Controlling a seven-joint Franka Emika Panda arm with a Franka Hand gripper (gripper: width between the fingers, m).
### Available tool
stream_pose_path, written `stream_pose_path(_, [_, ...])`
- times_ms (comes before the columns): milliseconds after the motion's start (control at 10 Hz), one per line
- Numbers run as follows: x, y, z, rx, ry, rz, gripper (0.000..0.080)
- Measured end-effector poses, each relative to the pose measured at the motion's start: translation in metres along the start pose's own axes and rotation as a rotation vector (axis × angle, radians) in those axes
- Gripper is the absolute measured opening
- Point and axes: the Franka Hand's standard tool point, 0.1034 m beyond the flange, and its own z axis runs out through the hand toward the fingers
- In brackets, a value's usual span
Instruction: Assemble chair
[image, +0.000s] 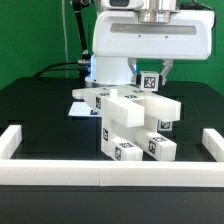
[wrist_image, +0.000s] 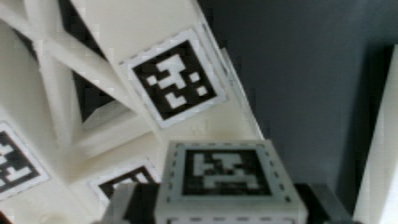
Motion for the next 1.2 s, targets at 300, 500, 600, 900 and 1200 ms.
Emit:
stream_pose_path(300, [0.0035, -0.0010, 0.0016, -0.006, 0.017, -0.004, 0.0271])
stream_pose_path(500, [0.0054, -0.0011, 0.0018, -0.008, 0.022, -0.005, 0.0271])
stream_pose_path(600, [0.0054, -0.0011, 0.0017, -0.008, 0.022, -0.005, 0.0271])
stream_pose_path(900, [0.0055, -0.0011, 0.0017, -0.007, 0.022, -0.005, 0.0271])
stream_pose_path(1200, [0.0054, -0.0011, 0.0017, -0.007, 0.022, -0.005, 0.0271])
